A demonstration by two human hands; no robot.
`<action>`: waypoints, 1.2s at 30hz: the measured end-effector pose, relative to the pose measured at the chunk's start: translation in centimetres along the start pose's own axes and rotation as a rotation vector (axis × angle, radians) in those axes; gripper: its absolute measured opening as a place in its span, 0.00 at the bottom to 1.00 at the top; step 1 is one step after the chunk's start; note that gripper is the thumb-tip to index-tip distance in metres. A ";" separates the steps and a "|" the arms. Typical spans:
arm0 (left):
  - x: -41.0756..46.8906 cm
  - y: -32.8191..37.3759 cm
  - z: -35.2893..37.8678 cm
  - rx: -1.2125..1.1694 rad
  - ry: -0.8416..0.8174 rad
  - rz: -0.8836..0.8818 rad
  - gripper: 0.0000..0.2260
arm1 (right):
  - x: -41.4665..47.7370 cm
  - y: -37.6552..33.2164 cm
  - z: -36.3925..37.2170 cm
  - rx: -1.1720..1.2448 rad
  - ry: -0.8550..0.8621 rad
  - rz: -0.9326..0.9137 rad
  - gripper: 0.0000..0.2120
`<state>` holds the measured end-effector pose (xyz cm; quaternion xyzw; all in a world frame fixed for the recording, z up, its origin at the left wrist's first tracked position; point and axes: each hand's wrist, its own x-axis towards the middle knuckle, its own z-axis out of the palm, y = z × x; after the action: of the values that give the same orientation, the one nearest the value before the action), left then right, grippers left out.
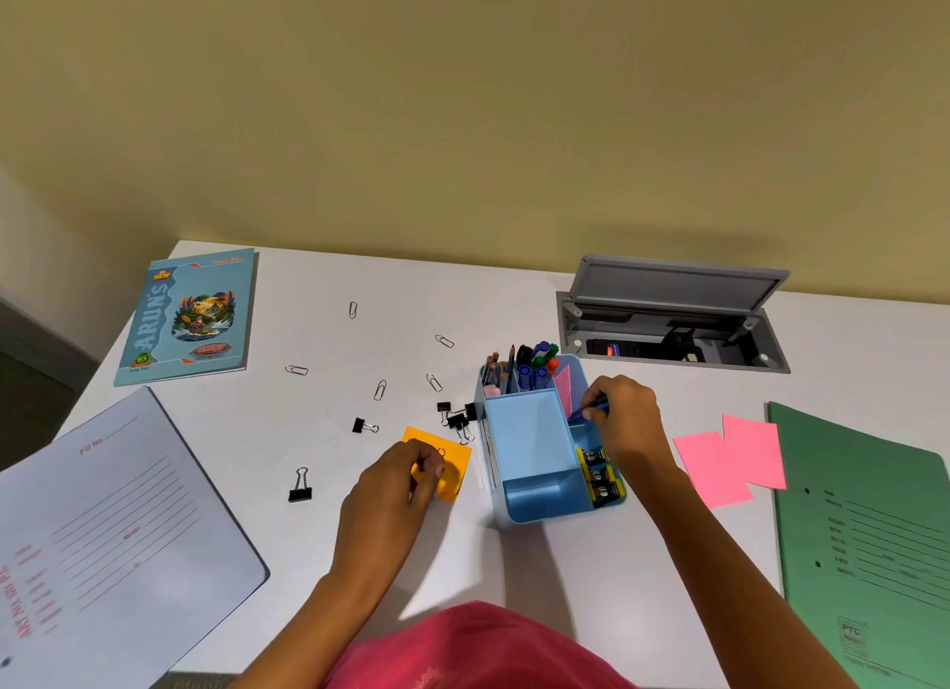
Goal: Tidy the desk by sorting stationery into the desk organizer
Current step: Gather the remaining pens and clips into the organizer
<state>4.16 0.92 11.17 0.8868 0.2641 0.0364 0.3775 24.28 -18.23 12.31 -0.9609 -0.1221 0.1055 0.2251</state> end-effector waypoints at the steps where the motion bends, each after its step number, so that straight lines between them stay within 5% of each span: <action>1: 0.0 0.0 0.0 -0.001 0.000 0.000 0.05 | -0.1 -0.1 0.0 0.009 -0.001 -0.007 0.04; 28: -0.3 0.4 0.1 -0.018 -0.008 0.028 0.05 | -3.5 -0.2 -3.3 0.091 0.285 -0.046 0.05; 36: -0.5 0.8 0.2 -0.008 -0.040 0.058 0.06 | -2.7 0.4 -2.2 0.066 0.202 -0.059 0.07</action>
<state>4.19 0.08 11.62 0.8931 0.2306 0.0306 0.3851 22.38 -20.24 14.46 -0.9547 -0.1235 0.0055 0.2707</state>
